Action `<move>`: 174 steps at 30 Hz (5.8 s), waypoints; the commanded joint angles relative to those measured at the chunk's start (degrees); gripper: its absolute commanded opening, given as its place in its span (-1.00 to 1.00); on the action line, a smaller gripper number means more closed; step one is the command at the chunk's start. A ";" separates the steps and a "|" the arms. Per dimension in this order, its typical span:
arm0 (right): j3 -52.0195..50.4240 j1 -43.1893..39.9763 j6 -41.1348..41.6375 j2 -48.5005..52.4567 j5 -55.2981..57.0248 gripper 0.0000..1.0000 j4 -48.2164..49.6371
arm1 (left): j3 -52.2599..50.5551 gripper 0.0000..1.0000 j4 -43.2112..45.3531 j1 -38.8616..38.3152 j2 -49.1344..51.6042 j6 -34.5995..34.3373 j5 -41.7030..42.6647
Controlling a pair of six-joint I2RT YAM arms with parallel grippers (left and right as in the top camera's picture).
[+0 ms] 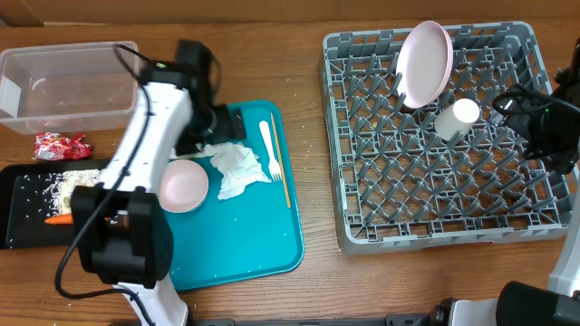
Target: Sort waste into correct bins and load items into the dishwasher rack
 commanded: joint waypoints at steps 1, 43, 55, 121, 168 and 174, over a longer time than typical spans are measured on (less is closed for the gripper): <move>-0.04 0.09 0.07 -0.46 -0.50 1.00 0.24 | -4.28 1.00 0.87 -3.34 -1.40 -5.42 0.98; -0.02 0.09 0.07 -0.46 -0.50 1.00 0.26 | -16.57 0.41 21.31 -5.86 -0.09 -44.00 -9.70; -0.04 0.09 0.07 -0.46 -0.50 1.00 0.26 | -15.17 -0.92 20.76 -5.86 0.44 -34.56 -6.88; -0.04 0.09 0.07 -0.46 -0.50 1.00 0.26 | 21.77 1.00 14.91 29.42 -3.93 -16.28 -13.73; -0.04 0.09 0.07 -0.46 -0.50 1.00 0.26 | 6.69 0.99 -20.61 4.61 -5.86 -10.29 -10.47; -0.04 0.09 0.07 -0.46 -0.50 0.99 0.24 | -1.07 1.00 -19.65 1.97 -5.86 -8.61 -9.42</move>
